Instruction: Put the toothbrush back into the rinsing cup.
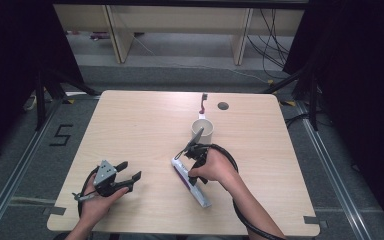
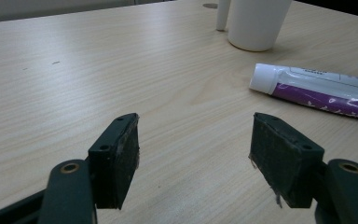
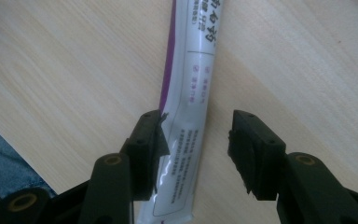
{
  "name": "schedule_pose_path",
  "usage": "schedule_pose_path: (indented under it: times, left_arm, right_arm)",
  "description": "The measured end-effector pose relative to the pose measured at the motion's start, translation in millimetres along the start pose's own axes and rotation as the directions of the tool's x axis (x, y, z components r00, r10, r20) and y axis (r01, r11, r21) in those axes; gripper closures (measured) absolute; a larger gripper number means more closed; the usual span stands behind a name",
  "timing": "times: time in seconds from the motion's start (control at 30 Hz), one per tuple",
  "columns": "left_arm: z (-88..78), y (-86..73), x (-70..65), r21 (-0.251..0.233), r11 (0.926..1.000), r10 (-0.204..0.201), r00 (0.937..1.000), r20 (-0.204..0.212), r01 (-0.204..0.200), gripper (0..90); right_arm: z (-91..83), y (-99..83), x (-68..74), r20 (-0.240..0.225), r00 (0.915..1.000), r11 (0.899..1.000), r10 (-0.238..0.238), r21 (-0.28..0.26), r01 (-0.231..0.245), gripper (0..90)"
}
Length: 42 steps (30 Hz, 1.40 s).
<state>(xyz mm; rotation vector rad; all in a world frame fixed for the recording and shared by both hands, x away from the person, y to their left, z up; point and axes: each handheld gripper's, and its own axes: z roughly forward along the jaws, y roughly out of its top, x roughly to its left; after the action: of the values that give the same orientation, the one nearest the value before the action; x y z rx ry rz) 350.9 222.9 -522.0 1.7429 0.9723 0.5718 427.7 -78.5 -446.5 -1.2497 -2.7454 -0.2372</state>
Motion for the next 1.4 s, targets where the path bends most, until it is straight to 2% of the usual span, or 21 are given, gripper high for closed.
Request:
schedule_pose_path:
  times: [0.03,0.1,0.17,0.3,0.33,0.4,0.5,0.6,0.67,0.73,0.83,0.87,0.93,0.97,1.07,1.1,1.2,1.23,1.27,1.3,1.4]
  left_arm:
    - [0.0,0.0,0.0,0.0,1.0,0.0,1.0,0.0,0.0,32.1]
    - [0.0,0.0,-0.2,0.0,1.0,0.002,1.0,0.0,-0.002,32.1]
    - [0.0,0.0,-0.2,0.0,1.0,0.002,1.0,0.0,-0.002,32.1]
    - [0.1,0.0,-0.1,0.0,1.0,0.001,1.0,0.0,-0.001,32.1]
    - [-0.1,0.0,0.0,0.001,1.0,0.002,1.0,0.001,-0.002,32.1]
    - [0.0,0.0,0.0,0.0,1.0,0.001,1.0,0.001,-0.001,32.1]
    - [-0.1,0.0,0.0,0.0,1.0,0.001,1.0,0.001,-0.001,32.1]
    - [-0.2,0.0,0.1,0.0,1.0,0.002,1.0,0.002,-0.002,32.1]
    - [-0.2,-0.1,0.1,0.0,1.0,0.002,1.0,0.001,-0.002,32.1]
    - [-0.3,-0.1,0.2,-0.001,1.0,0.001,1.0,0.002,-0.001,32.1]
    - [-0.2,-0.1,0.0,0.0,1.0,0.002,1.0,0.002,-0.002,32.1]
    - [-0.2,-0.1,0.0,0.0,1.0,0.002,1.0,0.002,-0.002,32.1]
    - [-0.1,-0.1,0.0,0.0,1.0,0.001,1.0,0.001,-0.001,32.1]
    - [-0.1,-0.1,0.0,0.0,1.0,0.0,1.0,0.001,0.0,32.1]
    - [-0.1,-0.1,-0.1,0.0,1.0,0.001,1.0,0.001,-0.001,32.1]
    - [-0.2,-0.1,0.0,0.0,1.0,0.002,1.0,0.002,-0.002,32.1]
    - [-0.2,-0.1,0.1,0.0,1.0,0.0,1.0,0.002,0.0,32.1]
    - [-0.2,-0.1,0.0,0.0,1.0,0.002,1.0,0.002,-0.002,32.1]
    - [-0.2,-0.1,0.0,0.0,1.0,0.002,1.0,0.002,-0.002,32.1]
    - [-0.2,0.0,-0.1,0.0,1.0,0.003,1.0,0.002,-0.003,32.1]
    - [-0.2,0.0,-0.2,0.001,1.0,0.004,1.0,0.002,-0.004,32.1]
  right_arm:
    - [1.4,0.4,-0.5,0.001,0.9998,1.0,-0.019,0.004,0.019,54.1]
    - [3.2,1.0,2.8,0.012,0.9999,1.0,-0.004,0.031,0.004,54.1]
    - [6.4,2.1,3.0,0.01,0.9997,0.999,-0.024,0.035,0.023,54.1]
    - [8.4,4.0,7.8,0.025,0.9995,0.998,-0.019,0.055,0.018,54.1]
    - [10.6,5.3,8.3,0.043,0.9985,0.998,-0.034,0.055,0.032,54.0]
    - [11.3,6.7,13.3,0.032,0.9994,0.998,-0.011,0.061,0.009,54.0]
    - [14.0,8.5,13.6,0.071,0.9963,0.997,-0.049,0.068,0.045,54.0]
    - [17.0,10.3,17.6,0.08,0.9966,0.996,-0.021,0.087,0.014,54.0]
    - [19.5,10.8,18.6,0.091,0.9954,0.996,-0.029,0.091,0.021,54.1]
    - [20.4,10.8,19.8,0.08,0.9966,0.996,-0.019,0.087,0.012,54.1]
    - [23.4,11.4,19.5,0.081,0.9959,0.996,-0.038,0.089,0.031,54.2]
    - [24.3,11.3,18.0,0.088,0.9941,0.995,-0.064,0.088,0.056,54.2]
    - [25.3,11.9,18.8,0.081,0.9956,0.996,-0.047,0.086,0.04,54.4]
    - [25.8,12.2,20.7,0.075,0.9971,0.995,-0.014,0.095,0.007,54.5]
    - [27.9,12.4,20.8,0.078,0.9968,0.995,-0.015,0.096,0.008,55.0]
    - [29.1,12.9,19.5,0.085,0.9955,0.995,-0.043,0.096,0.034,57.0]
    - [29.9,12.9,20.2,0.091,0.9953,0.995,-0.036,0.094,0.027,58.0]
    - [30.8,12.3,18.7,0.09,0.9946,0.995,-0.052,0.085,0.044,58.2]
    - [30.8,12.3,18.7,0.09,0.9946,0.995,-0.052,0.085,0.044,58.2]
    - [30.4,12.8,19.0,0.083,0.9961,0.996,-0.028,0.087,0.02,58.6]
    - [30.9,12.8,18.5,0.083,0.996,0.996,-0.032,0.086,0.025,58.6]
